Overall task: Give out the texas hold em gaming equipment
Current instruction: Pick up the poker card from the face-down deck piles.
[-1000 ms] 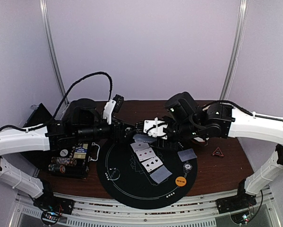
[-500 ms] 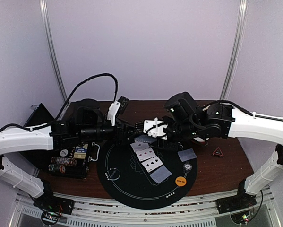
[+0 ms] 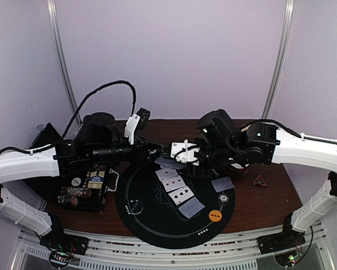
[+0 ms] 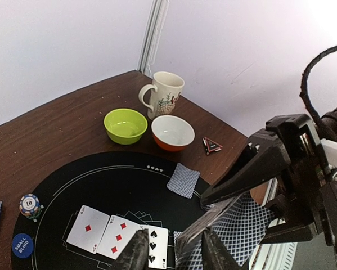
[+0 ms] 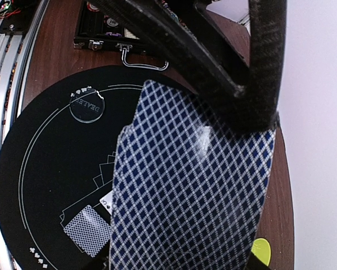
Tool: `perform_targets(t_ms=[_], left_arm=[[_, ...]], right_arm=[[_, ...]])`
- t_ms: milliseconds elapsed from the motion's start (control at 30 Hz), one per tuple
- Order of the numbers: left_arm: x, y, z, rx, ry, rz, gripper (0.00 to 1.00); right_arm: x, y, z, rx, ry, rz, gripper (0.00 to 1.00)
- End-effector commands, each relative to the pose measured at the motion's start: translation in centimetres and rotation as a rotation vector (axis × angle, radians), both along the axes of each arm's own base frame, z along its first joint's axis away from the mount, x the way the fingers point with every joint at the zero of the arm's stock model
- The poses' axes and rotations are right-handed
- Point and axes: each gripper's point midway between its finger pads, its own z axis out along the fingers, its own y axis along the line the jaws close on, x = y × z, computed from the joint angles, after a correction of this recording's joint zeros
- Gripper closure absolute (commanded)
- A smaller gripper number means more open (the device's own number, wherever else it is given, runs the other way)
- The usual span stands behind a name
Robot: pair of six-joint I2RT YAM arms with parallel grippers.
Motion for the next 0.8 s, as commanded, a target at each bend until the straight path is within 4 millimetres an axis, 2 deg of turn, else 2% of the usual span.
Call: perform_targets(t_ms=[0,133,267,300,767], left_arm=[[-0.4,-0.2,0.6,-0.019,-0.019,-0.042,0.66],[-0.4,-0.3,0.5,-0.006,-0.016,-0.045,0.78],[-0.6,-0.3,1.0,-0.016,-0.020,-0.054,0.98],[-0.7,-0.3,1.0,-0.018,-0.019,-0.059,1.00],[-2.0,0.3,2.5,-0.084,-0.021,-0.095,1.00]], right_arm=[[0.1,0.5,1.7,0.029,-0.032,0.011,0.50],[0.1,0.4,1.8,0.031,-0.034,0.007,0.50],[0.1,0.3,1.7,0.026,-0.034,0.003,0.50],[0.2,0.3,1.7,0.025,-0.036,0.001,0.50],[1.3,-0.6,1.3,0.025,-0.035,-0.050,0.50]])
